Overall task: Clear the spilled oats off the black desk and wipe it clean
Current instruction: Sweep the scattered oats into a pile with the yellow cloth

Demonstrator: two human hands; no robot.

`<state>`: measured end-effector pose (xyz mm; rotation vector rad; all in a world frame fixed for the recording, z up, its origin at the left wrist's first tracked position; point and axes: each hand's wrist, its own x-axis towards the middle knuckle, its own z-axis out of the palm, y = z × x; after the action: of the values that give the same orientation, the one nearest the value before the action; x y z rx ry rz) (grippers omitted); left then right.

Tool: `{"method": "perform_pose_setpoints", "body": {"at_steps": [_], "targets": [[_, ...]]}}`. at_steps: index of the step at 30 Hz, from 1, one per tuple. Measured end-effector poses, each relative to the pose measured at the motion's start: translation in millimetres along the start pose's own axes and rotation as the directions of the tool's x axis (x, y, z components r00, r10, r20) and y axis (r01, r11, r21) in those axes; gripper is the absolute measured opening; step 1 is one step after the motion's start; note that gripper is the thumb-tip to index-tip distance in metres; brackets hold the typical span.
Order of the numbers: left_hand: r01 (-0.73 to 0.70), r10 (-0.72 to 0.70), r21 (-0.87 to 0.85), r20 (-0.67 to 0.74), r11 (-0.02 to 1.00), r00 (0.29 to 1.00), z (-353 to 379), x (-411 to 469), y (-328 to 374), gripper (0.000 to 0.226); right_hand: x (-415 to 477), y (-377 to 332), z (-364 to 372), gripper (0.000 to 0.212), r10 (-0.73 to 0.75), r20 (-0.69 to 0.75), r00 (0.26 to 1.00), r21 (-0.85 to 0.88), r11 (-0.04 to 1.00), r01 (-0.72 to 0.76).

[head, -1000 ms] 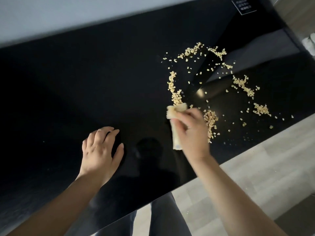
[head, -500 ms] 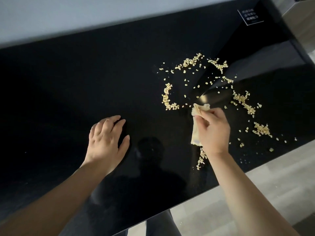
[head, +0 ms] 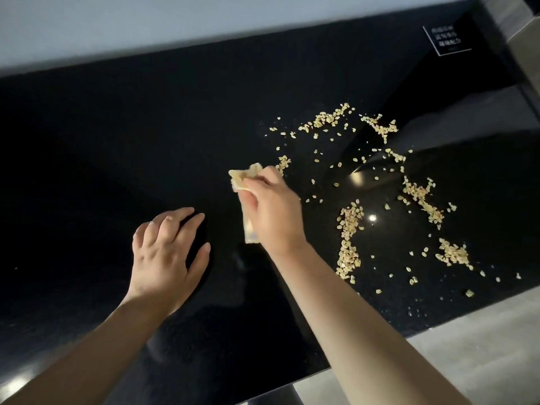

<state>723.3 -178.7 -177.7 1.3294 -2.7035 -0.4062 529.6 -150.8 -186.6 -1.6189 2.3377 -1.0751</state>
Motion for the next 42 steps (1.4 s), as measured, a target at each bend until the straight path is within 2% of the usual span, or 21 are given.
{"method": "perform_pose_setpoints", "body": {"at_steps": [2,5,8,13,16,20,23,27,29,31,36,42], "targets": [[0.013,-0.013,-0.003,-0.010,1.000,1.000,4.5,0.3,3.6,0.054,-1.6,25.1,-16.8,0.017,0.034,-0.046,0.998,-0.013,0.999,-0.034],[0.013,-0.013,0.004,-0.009,1.000,1.000,9.0,-0.2,4.3,0.052,-13.0,65.7,-47.3,0.019,0.176,-0.170,0.970,-0.105,0.975,-0.195],[0.021,-0.021,-0.020,-0.024,1.000,0.999,6.6,6.4,6.1,0.049,-17.9,82.7,-73.7,0.022,0.293,-0.208,0.933,-0.106,0.942,-0.319],[0.024,-0.030,-0.113,-0.050,0.993,0.998,-1.2,19.2,8.0,0.046,-5.6,36.8,-54.0,0.017,0.228,-0.179,0.957,-0.041,0.970,-0.239],[-0.015,0.011,-0.101,-0.043,0.995,0.999,-5.1,32.2,3.6,0.051,22.2,7.5,-16.6,0.015,0.175,-0.125,0.977,-0.006,0.984,-0.177],[-0.069,0.069,-0.032,-0.009,0.997,0.998,-5.1,55.8,-9.6,0.059,49.5,4.9,11.8,0.015,0.144,-0.083,0.986,-0.070,0.986,-0.150],[-0.101,0.100,0.023,0.021,0.995,0.995,-3.2,70.1,-17.6,0.065,40.2,22.0,0.7,0.016,0.150,-0.152,0.977,-0.111,0.980,-0.168],[-0.121,0.118,0.067,0.038,0.990,0.992,1.4,79.3,-20.9,0.068,10.8,58.1,-34.6,0.019,0.272,-0.331,0.904,-0.113,0.939,-0.324],[-0.134,0.131,0.078,0.037,0.988,0.991,2.8,83.2,-24.0,0.069,0.8,64.7,-45.5,0.018,0.339,-0.366,0.867,-0.070,0.919,-0.388],[-0.142,0.140,0.082,0.037,0.986,0.989,3.5,86.6,-27.7,0.069,1.7,56.0,-42.7,0.018,0.324,-0.370,0.871,-0.058,0.927,-0.369],[-0.168,0.163,0.097,0.058,0.981,0.985,8.0,89.4,-31.0,0.069,62.2,12.3,4.0,0.020,0.180,-0.249,0.952,-0.034,0.980,-0.194],[-0.191,0.187,0.081,0.051,0.978,0.981,4.3,90.7,-36.0,0.070,124.2,12.3,49.8,0.019,0.158,-0.147,0.977,-0.171,0.968,-0.182]]}}
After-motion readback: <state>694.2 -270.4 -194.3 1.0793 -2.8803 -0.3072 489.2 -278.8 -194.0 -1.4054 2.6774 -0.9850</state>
